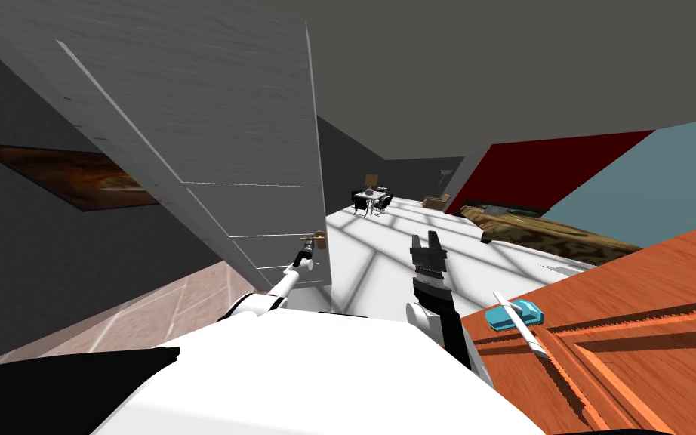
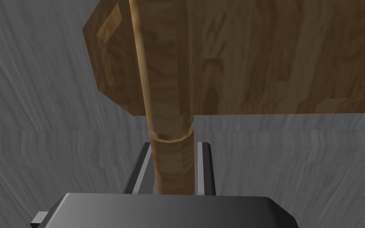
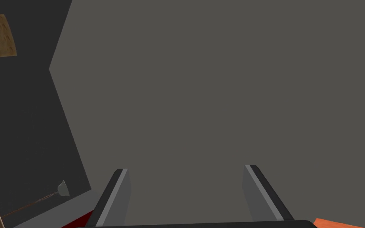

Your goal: Push the door open

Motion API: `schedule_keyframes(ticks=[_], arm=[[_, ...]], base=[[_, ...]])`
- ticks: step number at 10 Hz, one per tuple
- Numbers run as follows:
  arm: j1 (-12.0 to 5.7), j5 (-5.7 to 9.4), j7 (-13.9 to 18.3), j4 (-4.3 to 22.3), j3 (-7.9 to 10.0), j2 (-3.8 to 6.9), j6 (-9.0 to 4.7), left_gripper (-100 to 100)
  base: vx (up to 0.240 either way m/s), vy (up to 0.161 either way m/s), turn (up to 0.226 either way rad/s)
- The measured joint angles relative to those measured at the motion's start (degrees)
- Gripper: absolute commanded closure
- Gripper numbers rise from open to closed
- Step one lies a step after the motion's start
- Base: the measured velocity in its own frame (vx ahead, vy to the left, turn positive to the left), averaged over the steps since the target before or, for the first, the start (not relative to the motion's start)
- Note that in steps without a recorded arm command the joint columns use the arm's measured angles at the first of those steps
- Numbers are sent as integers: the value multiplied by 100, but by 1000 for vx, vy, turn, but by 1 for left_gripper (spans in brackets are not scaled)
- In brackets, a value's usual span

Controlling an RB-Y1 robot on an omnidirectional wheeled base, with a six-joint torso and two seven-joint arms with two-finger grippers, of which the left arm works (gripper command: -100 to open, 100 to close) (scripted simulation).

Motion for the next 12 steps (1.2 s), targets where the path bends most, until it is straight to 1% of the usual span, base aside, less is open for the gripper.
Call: schedule_keyframes(ticks=[2,3,6,7,8,9,10,11,12], arm=[[30,29,-39,39,76,11,-5,100],[48,47,-66,14,129,26,10,100],[81,117,-100,7,287,121,12,100],[135,146,-170,-103,387,121,70,100],[103,160,-183,-64,421,158,52,100],[65,174,-182,11,454,176,2,100],[-13,191,-142,226,465,231,-91,100],[52,209,-167,156,522,230,-85,100],[63,229,-207,135,581,246,-57,100]], base=[[169,-74,56],[183,-84,56],[196,-89,68],[133,-62,46],[107,-23,26],[162,-50,45],[176,-75,61],[165,-88,63],[162,-83,49]])
